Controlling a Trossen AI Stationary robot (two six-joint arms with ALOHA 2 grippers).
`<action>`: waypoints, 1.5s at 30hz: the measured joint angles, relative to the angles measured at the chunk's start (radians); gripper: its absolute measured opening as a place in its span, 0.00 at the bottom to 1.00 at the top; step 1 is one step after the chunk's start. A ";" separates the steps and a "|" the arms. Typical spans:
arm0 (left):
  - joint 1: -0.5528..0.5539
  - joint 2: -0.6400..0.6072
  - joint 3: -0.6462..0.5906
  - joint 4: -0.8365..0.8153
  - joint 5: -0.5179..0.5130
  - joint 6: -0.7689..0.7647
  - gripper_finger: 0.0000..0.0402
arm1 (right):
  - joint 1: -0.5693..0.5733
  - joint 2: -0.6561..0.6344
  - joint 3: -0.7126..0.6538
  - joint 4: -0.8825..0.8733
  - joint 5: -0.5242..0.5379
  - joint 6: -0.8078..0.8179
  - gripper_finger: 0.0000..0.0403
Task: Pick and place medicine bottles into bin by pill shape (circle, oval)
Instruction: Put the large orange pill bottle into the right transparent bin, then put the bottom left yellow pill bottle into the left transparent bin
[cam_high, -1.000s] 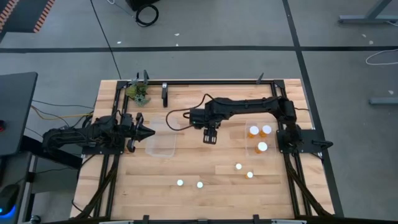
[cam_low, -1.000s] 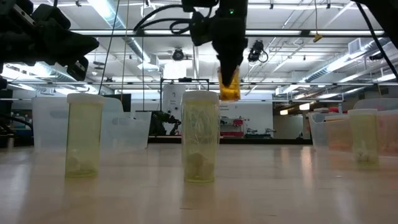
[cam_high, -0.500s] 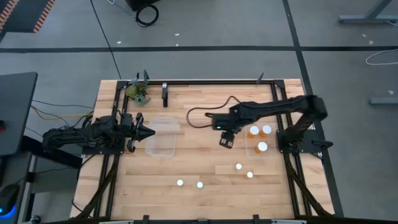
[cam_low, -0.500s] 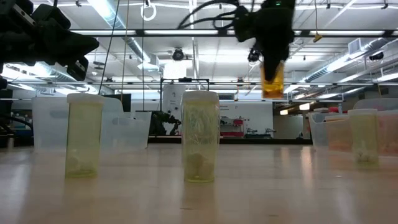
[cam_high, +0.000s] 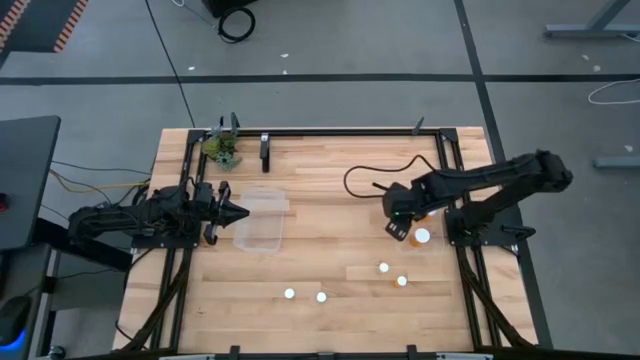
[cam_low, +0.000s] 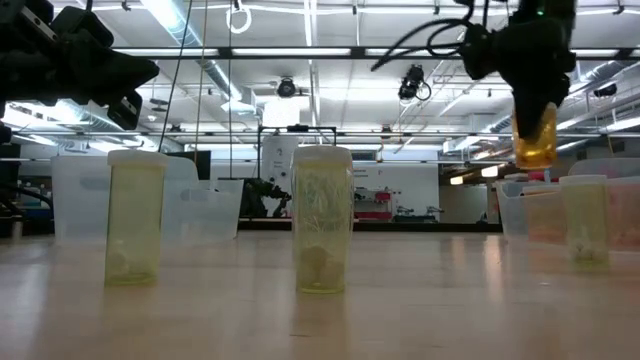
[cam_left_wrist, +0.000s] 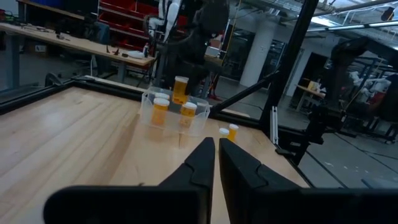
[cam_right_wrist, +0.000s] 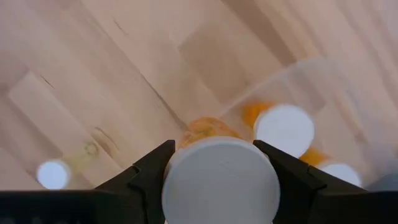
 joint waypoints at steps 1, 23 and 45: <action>0.000 0.000 0.000 0.000 0.000 0.000 0.08 | 0.005 -0.006 -0.018 0.008 -0.007 0.010 0.53; 0.000 0.000 0.000 0.000 0.000 0.000 0.09 | 0.061 -0.011 -0.246 0.159 -0.049 0.078 0.53; 0.000 0.000 0.000 0.000 0.000 0.000 0.09 | 0.060 -0.011 -0.306 0.253 -0.046 0.063 0.64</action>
